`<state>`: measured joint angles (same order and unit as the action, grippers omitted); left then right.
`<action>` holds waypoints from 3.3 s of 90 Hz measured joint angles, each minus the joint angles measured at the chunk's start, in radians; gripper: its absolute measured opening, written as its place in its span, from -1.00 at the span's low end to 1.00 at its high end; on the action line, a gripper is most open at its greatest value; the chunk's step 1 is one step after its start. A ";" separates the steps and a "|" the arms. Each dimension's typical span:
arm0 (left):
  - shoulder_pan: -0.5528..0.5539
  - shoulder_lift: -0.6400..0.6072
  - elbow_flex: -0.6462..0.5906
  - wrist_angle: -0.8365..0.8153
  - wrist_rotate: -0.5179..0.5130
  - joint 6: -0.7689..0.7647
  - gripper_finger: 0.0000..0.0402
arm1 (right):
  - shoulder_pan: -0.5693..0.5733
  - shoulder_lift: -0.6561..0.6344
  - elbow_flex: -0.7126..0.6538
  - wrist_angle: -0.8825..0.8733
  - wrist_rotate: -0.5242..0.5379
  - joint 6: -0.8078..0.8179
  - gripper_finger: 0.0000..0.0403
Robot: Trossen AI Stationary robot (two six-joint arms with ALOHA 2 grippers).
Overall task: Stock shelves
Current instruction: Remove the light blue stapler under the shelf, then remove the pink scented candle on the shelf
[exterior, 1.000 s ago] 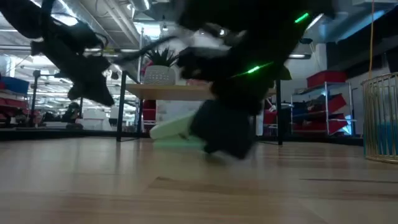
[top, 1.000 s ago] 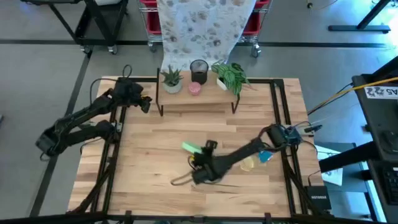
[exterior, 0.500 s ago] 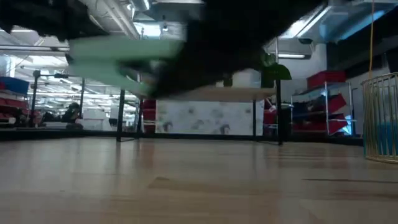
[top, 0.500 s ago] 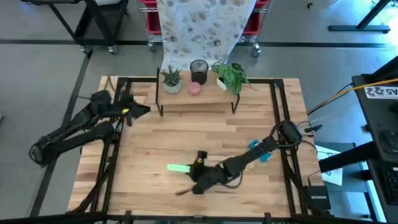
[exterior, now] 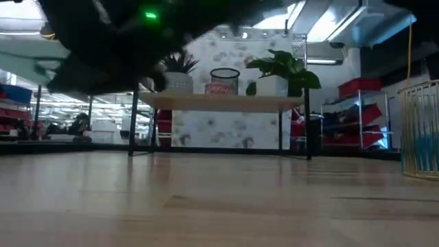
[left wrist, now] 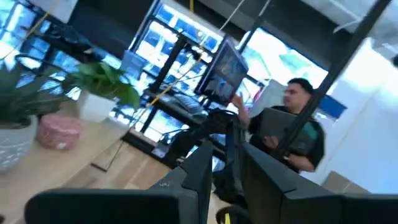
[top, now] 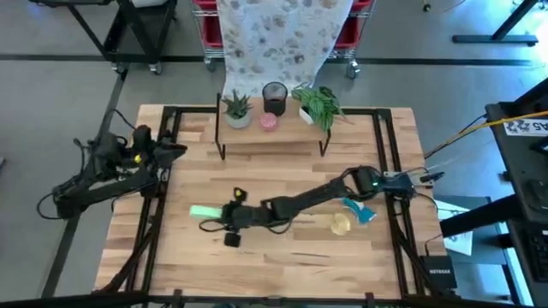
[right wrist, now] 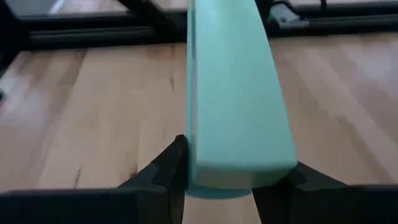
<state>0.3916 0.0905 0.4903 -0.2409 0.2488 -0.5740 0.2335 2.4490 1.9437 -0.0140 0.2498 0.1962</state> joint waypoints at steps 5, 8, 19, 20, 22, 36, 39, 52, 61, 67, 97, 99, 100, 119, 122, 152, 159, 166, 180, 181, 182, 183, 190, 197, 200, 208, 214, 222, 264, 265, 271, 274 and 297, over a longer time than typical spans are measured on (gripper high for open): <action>-0.002 0.014 0.016 -0.021 -0.004 0.007 -0.70 | -0.016 0.046 0.062 0.011 -0.021 0.000 -0.43; -0.002 0.022 0.024 -0.032 -0.012 0.013 -0.70 | -0.024 0.061 0.090 -0.004 -0.043 0.000 -0.43; -0.004 0.064 0.037 -0.060 -0.031 0.031 -0.70 | -0.050 0.131 0.182 -0.042 -0.095 -0.001 -0.43; -0.004 0.068 0.037 -0.065 -0.032 0.032 -0.70 | -0.052 0.137 0.189 -0.048 -0.100 -0.002 -0.43; -0.005 0.076 0.037 -0.070 -0.032 0.033 -0.70 | -0.056 0.150 0.205 -0.047 -0.108 -0.003 -0.43; -0.011 0.135 0.037 -0.081 -0.049 0.053 -0.70 | -0.078 0.229 0.294 -0.044 -0.175 -0.017 -0.43; -0.013 0.148 0.037 -0.088 -0.056 0.058 -0.70 | -0.078 0.242 0.306 -0.055 -0.175 -0.019 -0.43; -0.028 0.185 0.037 -0.087 -0.069 0.063 -0.70 | -0.080 0.274 0.338 -0.066 -0.175 -0.030 -0.43; -0.036 0.196 0.037 -0.090 -0.078 0.063 -0.70 | -0.083 0.274 0.335 -0.058 -0.174 -0.032 -0.43; -0.041 0.197 0.037 -0.095 -0.085 0.062 -0.70 | -0.083 0.274 0.332 -0.065 -0.174 -0.025 -0.43; -0.048 0.195 0.037 -0.128 -0.098 0.058 -0.70 | -0.084 0.321 0.332 -0.010 -0.217 -0.023 -0.11; -0.048 0.195 0.037 -0.133 -0.098 0.058 -0.70 | -0.084 0.329 0.332 -0.007 -0.222 -0.023 -0.10; -0.048 0.195 0.037 -0.135 -0.098 0.058 -0.70 | -0.084 0.332 0.331 -0.004 -0.223 -0.024 -0.10; -0.047 0.195 0.037 -0.205 -0.103 0.058 -0.70 | -0.083 0.344 0.332 0.022 -0.227 -0.023 -0.09; -0.047 0.195 0.037 -0.208 -0.103 0.058 -0.70 | -0.083 0.342 0.332 0.021 -0.230 -0.024 -0.09; -0.047 0.169 0.037 -0.223 -0.072 0.063 -0.70 | -0.018 0.183 0.330 -0.318 -0.047 -0.221 -0.08; -0.047 0.155 0.037 -0.228 -0.065 0.063 -0.70 | 0.014 0.124 0.330 -0.457 0.063 -0.290 -0.08; -0.047 0.144 0.037 -0.246 -0.064 0.079 -0.70 | 0.044 0.056 0.330 -0.601 0.167 -0.336 -0.08; -0.047 0.125 0.037 -0.307 -0.076 0.088 -0.70 | 0.089 -0.090 0.331 -0.918 0.329 -0.344 -0.08; -0.047 0.124 0.037 -0.311 -0.076 0.088 -0.70 | 0.091 -0.100 0.331 -0.938 0.336 -0.340 -0.08; -0.047 0.123 0.037 -0.315 -0.076 0.088 -0.70 | 0.093 -0.110 0.331 -0.958 0.343 -0.336 -0.08; -0.047 0.122 0.037 -0.318 -0.076 0.088 -0.70 | 0.096 -0.120 0.331 -0.978 0.351 -0.332 -0.08; -0.047 0.116 0.037 -0.340 -0.077 0.089 -0.70 | 0.105 -0.184 0.331 -1.115 0.409 -0.289 -0.08; -0.047 0.111 0.037 -0.356 -0.080 0.098 -0.70 | 0.115 -0.249 0.331 -1.241 0.474 -0.215 -0.08; -0.047 0.108 0.037 -0.360 -0.081 0.105 -0.70 | 0.123 -0.276 0.331 -1.293 0.503 -0.177 -0.08; -0.047 0.100 0.037 -0.367 -0.087 0.113 -0.70 | 0.143 -0.334 0.331 -1.410 0.581 -0.071 -0.08; -0.047 0.095 0.037 -0.379 -0.096 0.114 -0.70 | 0.168 -0.364 0.332 -1.476 0.651 0.006 -0.08; -0.047 0.091 0.037 -0.381 -0.103 0.116 -0.70 | 0.208 -0.392 0.329 -1.562 0.715 0.140 -0.08; -0.047 0.075 0.036 -0.406 -0.113 0.143 -0.70 | 0.429 -0.612 -0.429 -1.098 0.685 0.659 -0.08; -0.047 0.075 0.036 -0.406 -0.114 0.143 -0.70 | 0.429 -0.613 -0.449 -1.055 0.678 0.656 -0.08; -0.047 0.075 0.036 -0.407 -0.115 0.145 -0.70 | 0.420 -0.613 -0.562 -0.762 0.629 0.587 -0.08; -0.047 0.075 0.036 -0.405 -0.119 0.144 -0.70 | 0.409 -0.613 -0.619 -0.580 0.599 0.518 -0.08; -0.047 0.075 0.036 -0.397 -0.141 0.144 -0.70 | 0.200 -0.539 -0.870 0.741 0.126 -0.152 -0.08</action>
<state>0.3447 0.1654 0.5266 -0.6379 0.1074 -0.4297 0.4333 1.9102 1.0733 0.7266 0.3756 0.0442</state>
